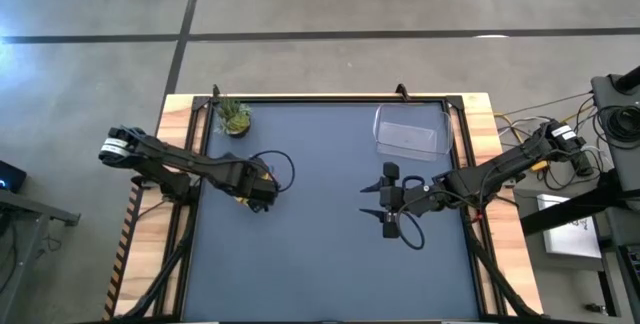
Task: Nest measuring cups in basket
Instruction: Adjust the nested measuring cups
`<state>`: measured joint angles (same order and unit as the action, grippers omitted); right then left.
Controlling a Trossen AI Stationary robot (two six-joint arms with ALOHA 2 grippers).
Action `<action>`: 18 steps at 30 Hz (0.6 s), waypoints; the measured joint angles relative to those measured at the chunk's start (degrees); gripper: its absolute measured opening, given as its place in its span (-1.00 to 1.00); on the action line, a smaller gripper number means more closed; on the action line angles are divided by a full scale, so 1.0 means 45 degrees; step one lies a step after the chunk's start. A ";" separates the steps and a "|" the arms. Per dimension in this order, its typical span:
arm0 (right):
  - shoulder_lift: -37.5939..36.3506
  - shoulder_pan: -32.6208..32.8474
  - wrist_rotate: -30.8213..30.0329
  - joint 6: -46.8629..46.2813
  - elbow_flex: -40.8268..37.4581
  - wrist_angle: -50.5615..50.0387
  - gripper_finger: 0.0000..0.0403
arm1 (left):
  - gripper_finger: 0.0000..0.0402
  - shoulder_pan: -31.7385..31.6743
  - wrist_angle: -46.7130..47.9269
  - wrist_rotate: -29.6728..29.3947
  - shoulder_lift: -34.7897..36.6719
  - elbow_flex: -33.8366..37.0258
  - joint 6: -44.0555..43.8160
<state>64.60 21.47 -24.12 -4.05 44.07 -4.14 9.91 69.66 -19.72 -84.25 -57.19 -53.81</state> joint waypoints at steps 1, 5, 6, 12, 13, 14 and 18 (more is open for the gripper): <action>0.0000 0.0002 0.0000 0.0000 0.0000 0.0012 0.09 | 0.97 0.0000 -0.0145 0.0004 0.0000 0.0082 0.0090; 0.0000 0.0002 0.0000 0.0000 -0.0005 0.0038 0.09 | 0.97 0.0000 -0.0687 -0.0048 -0.0003 0.0141 0.0622; 0.0000 -0.0003 0.0000 0.0000 -0.0005 0.0034 0.09 | 0.97 0.0000 -0.0743 -0.0115 -0.0005 0.0141 0.0717; 0.0000 -0.0001 0.0000 0.0000 -0.0019 0.0038 0.09 | 0.97 -0.0106 -0.0800 -0.0458 -0.0092 0.0260 0.0886; 0.0000 0.0000 0.0000 0.0000 -0.0019 0.0038 0.09 | 0.97 -0.0124 -0.0783 -0.0461 -0.0138 0.0317 0.0949; 0.0000 0.0002 0.0000 0.0000 -0.0019 0.0043 0.09 | 0.97 -0.0123 -0.0806 -0.0450 -0.0188 0.0368 0.1042; 0.0000 -0.0003 0.0000 0.0014 -0.0048 0.0048 0.09 | 0.97 -0.0131 -0.1451 -0.0395 -0.0338 0.0708 0.1436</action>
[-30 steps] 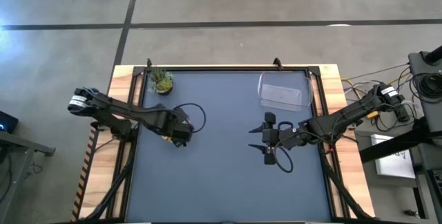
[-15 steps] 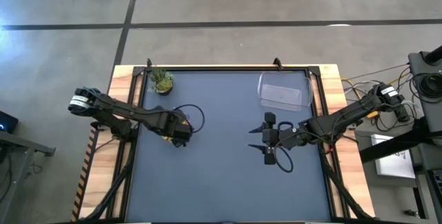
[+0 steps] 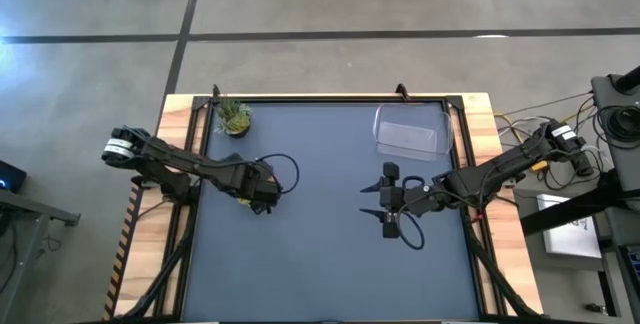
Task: Nest measuring cups in basket
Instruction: Adjust the nested measuring cups
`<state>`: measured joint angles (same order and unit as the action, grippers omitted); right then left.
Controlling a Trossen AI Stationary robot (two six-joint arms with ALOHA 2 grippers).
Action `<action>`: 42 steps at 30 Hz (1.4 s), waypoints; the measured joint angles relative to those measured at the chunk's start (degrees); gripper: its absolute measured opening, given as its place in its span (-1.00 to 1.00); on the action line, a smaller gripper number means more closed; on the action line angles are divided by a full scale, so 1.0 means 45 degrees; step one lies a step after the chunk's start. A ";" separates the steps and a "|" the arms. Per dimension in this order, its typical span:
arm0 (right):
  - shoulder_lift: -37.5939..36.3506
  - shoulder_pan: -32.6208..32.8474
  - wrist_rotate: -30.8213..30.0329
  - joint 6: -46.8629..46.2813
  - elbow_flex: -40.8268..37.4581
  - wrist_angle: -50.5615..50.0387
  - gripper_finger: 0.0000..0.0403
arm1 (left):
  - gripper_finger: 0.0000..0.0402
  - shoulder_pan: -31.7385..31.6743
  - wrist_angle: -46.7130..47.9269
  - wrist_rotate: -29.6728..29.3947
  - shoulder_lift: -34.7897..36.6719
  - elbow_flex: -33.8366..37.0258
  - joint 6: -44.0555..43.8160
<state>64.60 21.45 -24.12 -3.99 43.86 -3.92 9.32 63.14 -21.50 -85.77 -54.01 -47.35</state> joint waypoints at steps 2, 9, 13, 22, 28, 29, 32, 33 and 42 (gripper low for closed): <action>0.0000 0.0002 0.0000 0.0020 -0.0005 0.0003 0.09 | 0.97 -0.0040 -0.0158 -0.0005 -0.0019 0.0123 0.0146; 0.0000 0.0000 -0.0005 0.0025 -0.0006 0.0058 0.09 | 0.97 -0.0126 -0.0149 -0.0015 -0.0056 0.0072 0.0318; 0.0000 0.0002 -0.0005 0.0025 -0.0008 0.0090 0.09 | 0.97 -0.0131 -0.0151 -0.0024 -0.0056 -0.0060 0.0412; 0.0000 0.0005 -0.0005 0.0030 -0.0010 0.0087 0.09 | 0.97 -0.0117 -0.0241 -0.0002 -0.0051 -0.1183 -0.0371; 0.0000 0.0000 -0.0010 0.0016 -0.0005 0.0092 0.09 | 0.97 -0.0273 -0.0171 -0.0201 -0.0228 -0.1640 -0.0278; 0.0000 0.0000 -0.0009 0.0008 -0.0010 0.0092 0.09 | 0.97 -0.0360 -0.0033 -0.0310 -0.0240 -0.1640 -0.0265; 0.0000 0.0005 -0.0008 -0.0004 -0.0005 0.0094 0.09 | 0.97 -0.0602 0.0585 -0.0461 -0.0197 -0.1640 -0.0150; 0.0000 0.0002 -0.0006 -0.0004 -0.0010 0.0092 0.09 | 0.97 -0.0662 0.0673 -0.0476 -0.0134 -0.1640 -0.0037; 0.0000 0.0000 -0.0010 0.0024 -0.0010 0.0092 0.09 | 0.63 -0.1547 0.1499 -0.0481 0.1567 -0.1633 0.0818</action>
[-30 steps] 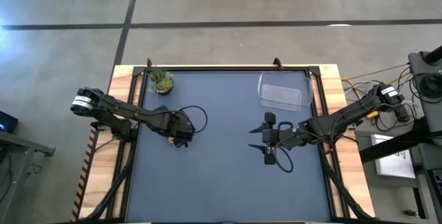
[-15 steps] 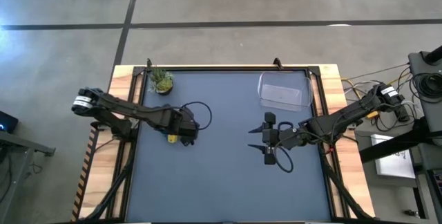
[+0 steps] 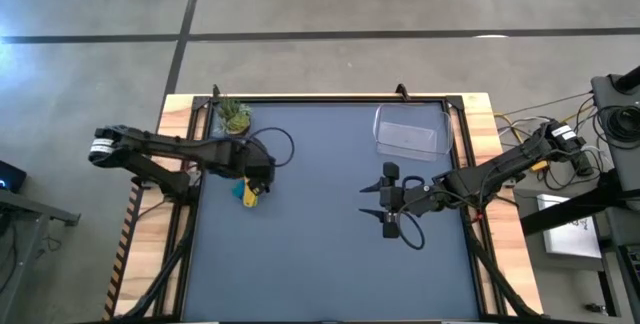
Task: Nest measuring cups in basket
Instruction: Adjust the nested measuring cups
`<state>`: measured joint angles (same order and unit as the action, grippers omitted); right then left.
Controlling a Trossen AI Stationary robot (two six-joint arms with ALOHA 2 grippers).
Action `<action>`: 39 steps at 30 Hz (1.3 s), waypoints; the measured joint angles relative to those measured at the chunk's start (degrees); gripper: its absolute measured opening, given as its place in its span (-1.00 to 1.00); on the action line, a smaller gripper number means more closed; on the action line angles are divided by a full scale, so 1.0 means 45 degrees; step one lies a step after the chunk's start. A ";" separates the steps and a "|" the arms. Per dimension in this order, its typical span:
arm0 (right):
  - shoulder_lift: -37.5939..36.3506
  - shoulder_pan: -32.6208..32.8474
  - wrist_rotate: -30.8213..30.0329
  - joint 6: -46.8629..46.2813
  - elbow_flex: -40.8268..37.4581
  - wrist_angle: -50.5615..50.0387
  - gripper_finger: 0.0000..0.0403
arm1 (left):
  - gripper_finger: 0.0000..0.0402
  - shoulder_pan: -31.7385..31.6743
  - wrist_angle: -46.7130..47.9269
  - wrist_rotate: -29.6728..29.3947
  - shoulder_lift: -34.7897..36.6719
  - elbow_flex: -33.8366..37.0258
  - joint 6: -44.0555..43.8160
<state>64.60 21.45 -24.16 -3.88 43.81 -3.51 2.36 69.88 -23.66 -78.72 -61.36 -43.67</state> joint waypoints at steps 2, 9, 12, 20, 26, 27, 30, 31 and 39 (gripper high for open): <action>0.0000 0.0000 0.0000 -0.0004 0.0000 0.0000 0.09 | 0.53 -0.0334 0.0012 -0.0226 0.0229 0.0066 -0.0079; 0.0000 0.0002 -0.0003 0.0000 -0.0005 0.0196 0.09 | 0.31 -0.1209 0.0053 -0.0293 -0.0562 0.0538 0.0696; 0.0000 0.0004 0.0000 0.0001 -0.0020 0.0194 0.09 | 0.30 -0.1322 0.0019 -0.0270 -0.1030 0.0669 0.0992; 0.0000 -0.0025 -0.0004 0.0171 -0.0228 0.0563 0.09 | 0.32 -0.1868 -0.0868 -0.0267 -0.1598 0.0741 0.1718; 0.0000 -0.0025 0.0000 0.0203 -0.0284 0.0563 0.09 | 0.32 -0.2117 -0.0959 -0.0282 -0.1227 0.0737 0.2280; 0.0000 -0.0025 0.0000 0.0206 -0.0308 0.0577 0.09 | 0.32 -0.2143 -0.0961 -0.0283 -0.1004 0.0738 0.2306; 0.0000 -0.0025 0.0000 0.0245 -0.0394 0.0568 0.09 | 0.32 -0.2302 -0.0905 -0.0386 -0.0269 0.0867 0.2225; 0.0000 -0.0025 0.0000 0.0253 -0.0398 0.0569 0.09 | 0.32 -0.2374 -0.0869 -0.0602 -0.0037 0.0949 0.2081; 0.0000 -0.0025 0.0036 0.0351 -0.0408 0.0957 0.09 | -0.06 -0.3205 -0.0843 -0.0948 0.0365 0.1994 0.1693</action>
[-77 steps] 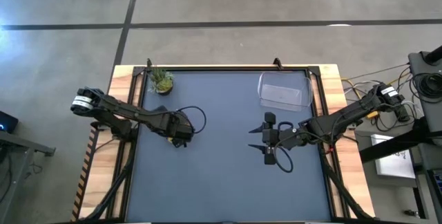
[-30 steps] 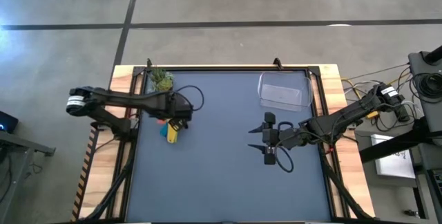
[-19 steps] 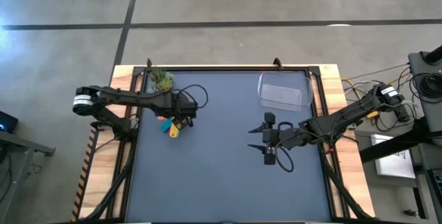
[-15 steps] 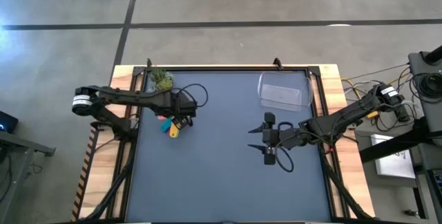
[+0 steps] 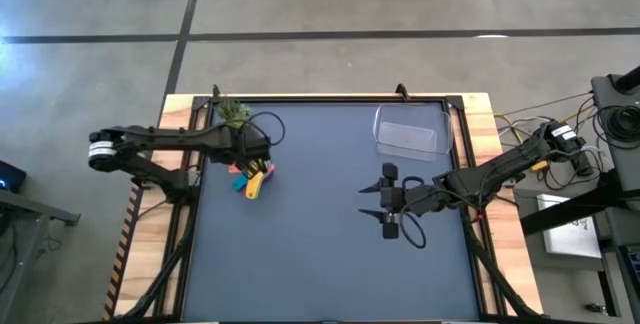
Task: Nest measuring cups in basket
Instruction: Adjust the nested measuring cups
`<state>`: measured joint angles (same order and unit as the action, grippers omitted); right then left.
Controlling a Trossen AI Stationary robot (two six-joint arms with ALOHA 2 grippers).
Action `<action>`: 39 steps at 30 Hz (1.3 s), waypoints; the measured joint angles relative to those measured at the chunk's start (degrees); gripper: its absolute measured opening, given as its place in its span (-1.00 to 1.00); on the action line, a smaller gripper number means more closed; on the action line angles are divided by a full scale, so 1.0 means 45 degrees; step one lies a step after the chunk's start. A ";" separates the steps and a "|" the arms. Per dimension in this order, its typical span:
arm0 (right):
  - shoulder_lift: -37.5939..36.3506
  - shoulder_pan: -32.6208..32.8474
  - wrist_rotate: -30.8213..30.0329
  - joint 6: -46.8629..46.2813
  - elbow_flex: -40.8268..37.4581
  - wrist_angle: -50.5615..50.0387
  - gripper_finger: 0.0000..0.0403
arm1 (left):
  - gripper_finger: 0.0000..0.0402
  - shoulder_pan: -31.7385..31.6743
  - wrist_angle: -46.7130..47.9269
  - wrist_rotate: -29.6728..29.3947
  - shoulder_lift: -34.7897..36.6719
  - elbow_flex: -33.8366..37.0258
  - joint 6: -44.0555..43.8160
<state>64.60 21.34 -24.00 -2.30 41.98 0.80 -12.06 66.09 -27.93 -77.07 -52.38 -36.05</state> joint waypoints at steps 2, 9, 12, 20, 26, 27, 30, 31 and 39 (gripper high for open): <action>0.0031 0.0000 0.0199 -0.0016 -0.0042 0.0376 0.08 | -0.28 -0.0196 -0.0021 0.0118 -0.0021 0.0429 -0.0010; 0.2272 0.0008 0.1866 0.1271 0.0004 0.3289 -0.22 | -0.95 -0.0565 -0.0795 0.0336 0.0401 0.1541 -0.0202; 0.3325 0.0000 0.1480 0.1733 0.0692 0.3132 -0.46 | -0.89 -0.0804 -0.1398 0.0339 0.0489 0.1996 -0.0121; 0.4695 0.0023 0.1687 0.1990 0.2694 0.1329 -0.93 | -0.98 -0.1507 -0.2731 0.1820 0.0489 0.2850 0.0266; 0.4866 0.0024 0.2101 0.2051 0.2881 0.1159 -0.94 | -1.00 -0.1499 -0.2941 0.3457 0.0563 0.2814 0.0047; 0.4862 0.0023 0.2101 0.2063 0.2831 0.1228 -0.94 | -1.00 -0.1499 -0.2993 0.3648 0.0567 0.2777 -0.0021; 0.4933 -0.0180 0.2098 0.1900 0.2705 0.1240 -0.94 | -1.00 -0.1447 -0.3122 0.4241 0.0539 0.2561 -0.0252; 0.5100 -0.0320 0.2067 0.1772 0.2708 0.1439 -0.94 | -1.00 -0.1398 -0.3163 0.4414 0.0513 0.2495 -0.0324; 0.7492 -0.1998 0.1995 0.1466 0.3738 0.2400 -0.95 | -1.00 -0.0942 -0.3604 0.4776 0.0489 0.2032 -0.0930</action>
<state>98.31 12.35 -15.02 4.29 58.80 11.60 -16.30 49.87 -6.44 -74.87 -43.24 -40.24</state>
